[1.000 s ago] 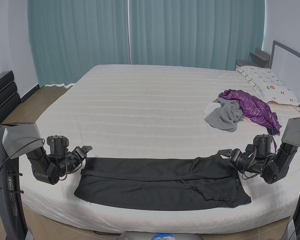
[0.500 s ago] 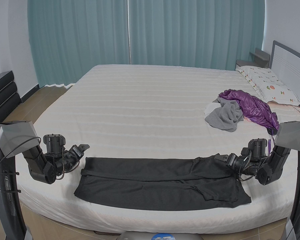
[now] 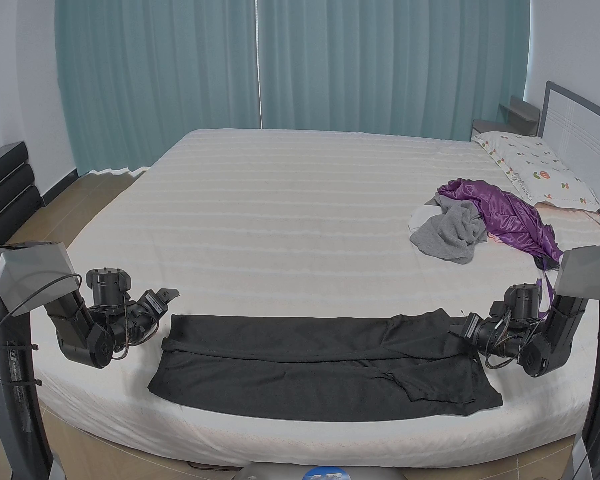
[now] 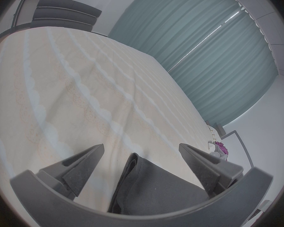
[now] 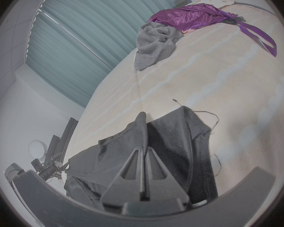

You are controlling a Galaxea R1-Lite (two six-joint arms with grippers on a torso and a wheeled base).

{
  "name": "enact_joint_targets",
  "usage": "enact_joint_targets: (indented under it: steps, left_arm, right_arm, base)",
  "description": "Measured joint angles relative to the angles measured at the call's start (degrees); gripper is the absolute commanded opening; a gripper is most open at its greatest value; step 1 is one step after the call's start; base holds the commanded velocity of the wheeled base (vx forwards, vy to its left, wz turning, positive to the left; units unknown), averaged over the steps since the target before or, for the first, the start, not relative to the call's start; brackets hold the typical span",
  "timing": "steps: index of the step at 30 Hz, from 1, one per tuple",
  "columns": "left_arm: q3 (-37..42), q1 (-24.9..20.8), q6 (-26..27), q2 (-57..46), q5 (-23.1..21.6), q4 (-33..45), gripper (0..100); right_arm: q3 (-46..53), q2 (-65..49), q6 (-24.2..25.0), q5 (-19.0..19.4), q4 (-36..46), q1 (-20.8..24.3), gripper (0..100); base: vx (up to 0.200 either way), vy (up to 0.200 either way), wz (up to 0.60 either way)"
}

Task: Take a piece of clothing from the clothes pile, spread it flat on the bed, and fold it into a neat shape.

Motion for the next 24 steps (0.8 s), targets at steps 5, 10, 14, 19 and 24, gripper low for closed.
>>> enact_joint_targets:
  steps: [5, 10, 14, 19, 24]
  left_arm:
    - [0.2, -0.2, 0.1, -0.1, 0.1, -0.1, 100]
    - [0.4, -0.3, 0.4, -0.2, 0.4, -0.1, 100]
    - [1.2, -0.3, 0.4, -1.0, 0.5, -0.1, 100]
    - [4.2, -0.4, 0.3, -3.6, 0.3, -0.1, 100]
    - [7.8, -1.2, 0.0, -6.6, 0.4, -0.1, 100]
  right_arm:
    - [1.7, -0.2, -0.2, 0.1, -0.5, -0.4, 100]
    - [2.1, -0.2, 0.0, 0.2, -0.5, -0.5, 100]
    - [2.4, -0.6, 0.7, 0.2, -2.0, -0.5, 100]
    - [6.6, -2.6, 2.3, 0.2, -7.3, -0.7, 100]
    - [13.7, -6.4, 4.0, -0.2, -12.3, -2.0, 100]
  base:
    - [0.000, 0.000, 0.00]
    - [0.000, 0.000, 0.00]
    - [0.000, 0.000, 0.00]
    - [0.000, 0.000, 0.00]
    - [0.000, 0.000, 0.00]
